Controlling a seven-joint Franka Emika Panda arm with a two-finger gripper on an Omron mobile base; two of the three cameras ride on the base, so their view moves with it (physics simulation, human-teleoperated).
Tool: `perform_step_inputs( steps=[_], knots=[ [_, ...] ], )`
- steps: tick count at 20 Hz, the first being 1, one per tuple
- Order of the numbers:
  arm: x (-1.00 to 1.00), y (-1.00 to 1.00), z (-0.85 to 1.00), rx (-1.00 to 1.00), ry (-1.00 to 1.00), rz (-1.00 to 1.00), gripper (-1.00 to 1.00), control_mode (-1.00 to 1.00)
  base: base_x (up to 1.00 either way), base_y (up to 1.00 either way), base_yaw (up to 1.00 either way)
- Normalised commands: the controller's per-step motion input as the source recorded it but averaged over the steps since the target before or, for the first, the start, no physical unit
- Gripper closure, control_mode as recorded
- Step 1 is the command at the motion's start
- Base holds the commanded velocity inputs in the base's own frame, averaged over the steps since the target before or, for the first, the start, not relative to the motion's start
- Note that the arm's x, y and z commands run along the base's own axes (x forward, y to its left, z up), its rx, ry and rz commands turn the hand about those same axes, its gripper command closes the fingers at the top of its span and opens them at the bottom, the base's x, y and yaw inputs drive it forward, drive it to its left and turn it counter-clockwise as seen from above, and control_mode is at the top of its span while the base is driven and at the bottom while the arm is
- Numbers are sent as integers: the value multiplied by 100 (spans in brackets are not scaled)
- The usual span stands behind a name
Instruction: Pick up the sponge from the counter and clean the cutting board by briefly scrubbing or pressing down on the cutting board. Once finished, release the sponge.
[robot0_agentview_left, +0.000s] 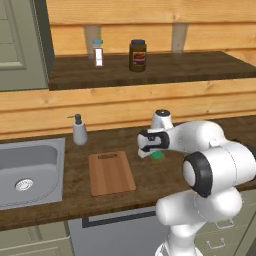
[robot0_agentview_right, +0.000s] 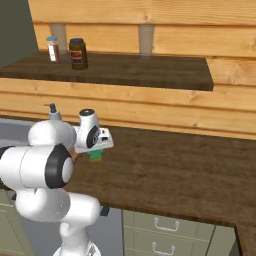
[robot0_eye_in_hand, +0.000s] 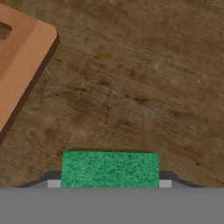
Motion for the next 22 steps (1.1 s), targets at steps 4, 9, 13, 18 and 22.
perform_step_inputs(
  steps=[4, 9, 13, 18, 22],
  knots=[
    [-8, 59, 55, 3, 0, 0, 100, -100, 0, 0, 0],
    [1, 78, 42, 16, 3, 0, 100, -100, 0, 0, 0],
    [0, 90, 16, 13, 0, -2, 100, -100, 0, 0, 0],
    [0, 84, 0, -1, 1, -6, 100, -100, 0, 0, 0],
    [2, 69, 0, -4, 3, -6, 100, -100, 0, 0, 0]
  ],
)
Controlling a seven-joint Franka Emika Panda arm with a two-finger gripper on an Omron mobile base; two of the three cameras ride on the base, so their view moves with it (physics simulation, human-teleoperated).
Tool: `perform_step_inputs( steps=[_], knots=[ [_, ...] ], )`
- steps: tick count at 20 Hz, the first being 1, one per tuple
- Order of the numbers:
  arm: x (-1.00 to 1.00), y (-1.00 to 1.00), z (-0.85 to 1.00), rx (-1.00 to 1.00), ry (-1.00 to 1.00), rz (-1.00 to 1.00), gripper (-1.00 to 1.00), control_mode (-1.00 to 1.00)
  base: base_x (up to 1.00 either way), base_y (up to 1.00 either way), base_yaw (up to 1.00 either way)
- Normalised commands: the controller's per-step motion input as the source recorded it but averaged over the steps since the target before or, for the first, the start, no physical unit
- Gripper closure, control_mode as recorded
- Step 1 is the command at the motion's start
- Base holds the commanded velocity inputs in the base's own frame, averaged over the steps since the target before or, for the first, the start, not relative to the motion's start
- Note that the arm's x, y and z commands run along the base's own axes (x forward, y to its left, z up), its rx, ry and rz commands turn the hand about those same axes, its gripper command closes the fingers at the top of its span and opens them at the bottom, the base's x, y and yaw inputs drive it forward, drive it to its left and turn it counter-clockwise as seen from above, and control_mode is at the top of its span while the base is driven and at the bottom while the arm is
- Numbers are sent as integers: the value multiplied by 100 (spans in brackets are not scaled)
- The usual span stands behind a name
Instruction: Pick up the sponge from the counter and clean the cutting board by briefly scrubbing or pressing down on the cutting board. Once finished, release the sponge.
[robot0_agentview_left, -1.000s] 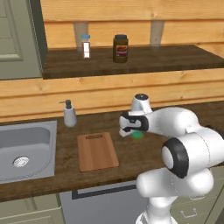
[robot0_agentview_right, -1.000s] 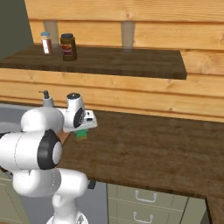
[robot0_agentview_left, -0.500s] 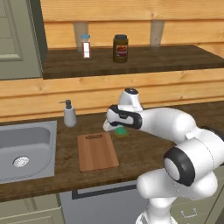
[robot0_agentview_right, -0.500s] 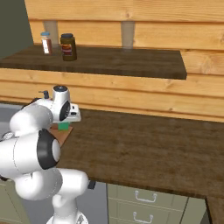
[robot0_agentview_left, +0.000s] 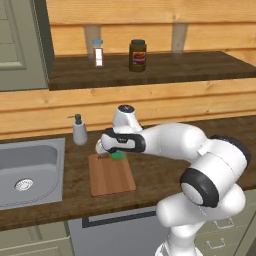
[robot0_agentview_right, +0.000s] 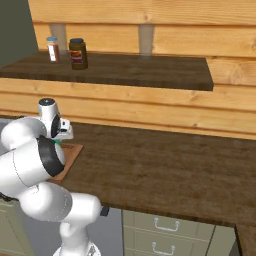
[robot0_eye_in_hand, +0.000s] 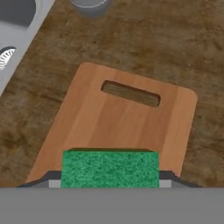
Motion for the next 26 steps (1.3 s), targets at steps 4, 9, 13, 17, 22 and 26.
perform_step_inputs(
  steps=[4, 9, 13, 17, 22, 26],
  knots=[
    [9, 61, 0, -1, 8, -10, 100, -100, 0, 0, 0],
    [8, 24, -5, 0, 15, -10, 100, -100, 0, 0, 0],
    [26, 28, -16, 0, 11, -13, 100, -100, 0, 0, 0],
    [23, 15, -23, -1, 4, -12, 100, -100, 0, 0, 0],
    [31, 5, -24, -1, 0, -12, 100, -100, 0, 0, 0],
    [27, 1, -27, 0, 0, -6, 100, -100, 0, 0, 0]
  ],
)
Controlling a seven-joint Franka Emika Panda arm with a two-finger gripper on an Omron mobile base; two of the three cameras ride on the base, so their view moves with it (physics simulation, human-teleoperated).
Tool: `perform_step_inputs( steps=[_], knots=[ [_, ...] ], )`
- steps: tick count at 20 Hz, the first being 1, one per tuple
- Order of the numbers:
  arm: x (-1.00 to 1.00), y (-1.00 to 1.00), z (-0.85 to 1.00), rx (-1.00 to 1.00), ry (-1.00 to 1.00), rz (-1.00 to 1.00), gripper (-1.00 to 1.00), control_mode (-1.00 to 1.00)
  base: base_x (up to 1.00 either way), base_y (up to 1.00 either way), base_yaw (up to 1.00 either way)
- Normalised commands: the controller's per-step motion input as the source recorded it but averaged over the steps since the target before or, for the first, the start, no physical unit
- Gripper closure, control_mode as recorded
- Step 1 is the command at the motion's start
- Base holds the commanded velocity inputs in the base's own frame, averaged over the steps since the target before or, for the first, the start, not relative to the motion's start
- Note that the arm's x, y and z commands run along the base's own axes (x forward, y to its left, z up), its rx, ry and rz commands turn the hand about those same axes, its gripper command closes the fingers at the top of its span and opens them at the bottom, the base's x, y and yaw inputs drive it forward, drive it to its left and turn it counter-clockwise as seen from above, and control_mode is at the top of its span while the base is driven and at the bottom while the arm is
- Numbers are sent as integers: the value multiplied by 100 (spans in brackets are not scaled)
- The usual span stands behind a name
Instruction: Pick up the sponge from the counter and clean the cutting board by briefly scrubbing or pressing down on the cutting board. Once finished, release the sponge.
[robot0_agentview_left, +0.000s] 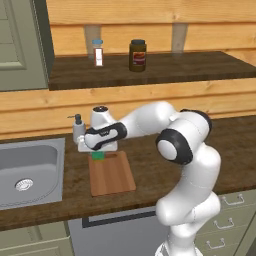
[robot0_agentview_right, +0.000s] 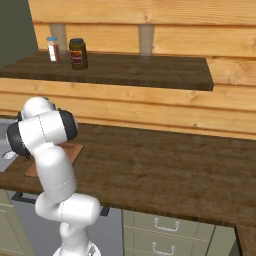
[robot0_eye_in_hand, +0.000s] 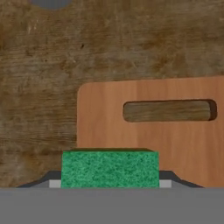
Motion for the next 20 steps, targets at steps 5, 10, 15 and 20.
perform_step_inputs(
  steps=[5, 10, 15, 20],
  knots=[
    [28, 11, -42, 0, 2, 0, 100, -100, 0, 0, 0],
    [27, 12, -44, 0, 4, 0, 100, -100, 0, 0, 0],
    [23, 12, -39, 0, 4, 0, 100, -100, 0, 0, 0],
    [0, 7, -12, -3, 0, 0, 100, -100, 0, 0, 0]
  ],
)
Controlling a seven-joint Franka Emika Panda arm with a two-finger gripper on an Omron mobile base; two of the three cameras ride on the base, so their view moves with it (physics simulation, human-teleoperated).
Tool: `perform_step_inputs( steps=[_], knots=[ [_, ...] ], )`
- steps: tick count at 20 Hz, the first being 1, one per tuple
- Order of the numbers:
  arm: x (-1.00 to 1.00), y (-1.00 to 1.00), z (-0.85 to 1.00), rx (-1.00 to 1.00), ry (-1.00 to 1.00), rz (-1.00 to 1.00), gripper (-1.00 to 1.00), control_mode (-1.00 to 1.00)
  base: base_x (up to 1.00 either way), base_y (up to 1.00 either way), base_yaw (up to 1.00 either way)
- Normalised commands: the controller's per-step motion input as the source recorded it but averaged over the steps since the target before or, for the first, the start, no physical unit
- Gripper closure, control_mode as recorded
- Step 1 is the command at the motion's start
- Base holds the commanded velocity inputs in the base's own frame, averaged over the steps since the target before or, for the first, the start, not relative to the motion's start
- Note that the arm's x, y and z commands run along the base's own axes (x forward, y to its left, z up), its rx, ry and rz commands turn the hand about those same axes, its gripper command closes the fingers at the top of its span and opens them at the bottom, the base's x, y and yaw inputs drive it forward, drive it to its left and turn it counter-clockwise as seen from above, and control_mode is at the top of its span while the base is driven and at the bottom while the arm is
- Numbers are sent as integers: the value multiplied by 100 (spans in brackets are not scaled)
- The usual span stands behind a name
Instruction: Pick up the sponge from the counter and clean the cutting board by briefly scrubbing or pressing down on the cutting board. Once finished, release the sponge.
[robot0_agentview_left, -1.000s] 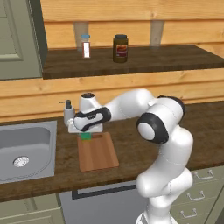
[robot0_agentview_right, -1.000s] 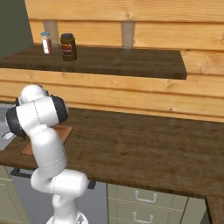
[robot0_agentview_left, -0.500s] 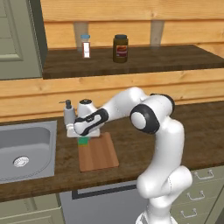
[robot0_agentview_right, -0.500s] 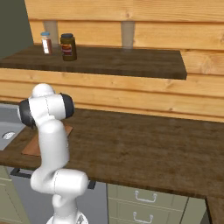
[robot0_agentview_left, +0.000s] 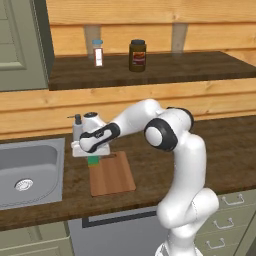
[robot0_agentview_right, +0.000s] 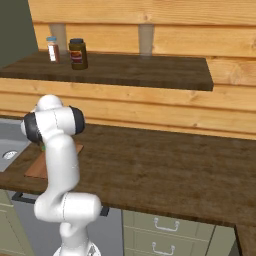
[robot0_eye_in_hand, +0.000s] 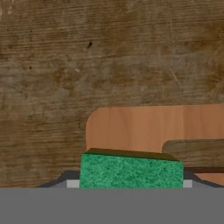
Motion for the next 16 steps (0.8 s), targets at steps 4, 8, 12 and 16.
perform_step_inputs(
  steps=[4, 8, 12, 16],
  knots=[
    [-18, -4, 0, 0, -4, 0, 100, -100, 0, 0, 0],
    [-20, -26, 0, 11, 0, 0, 100, -100, 0, 0, 0],
    [-30, -33, -9, 13, 0, 0, 100, -100, 0, 0, 0],
    [-44, -9, -16, 1, -3, 0, 100, -100, 0, 0, 0]
  ],
)
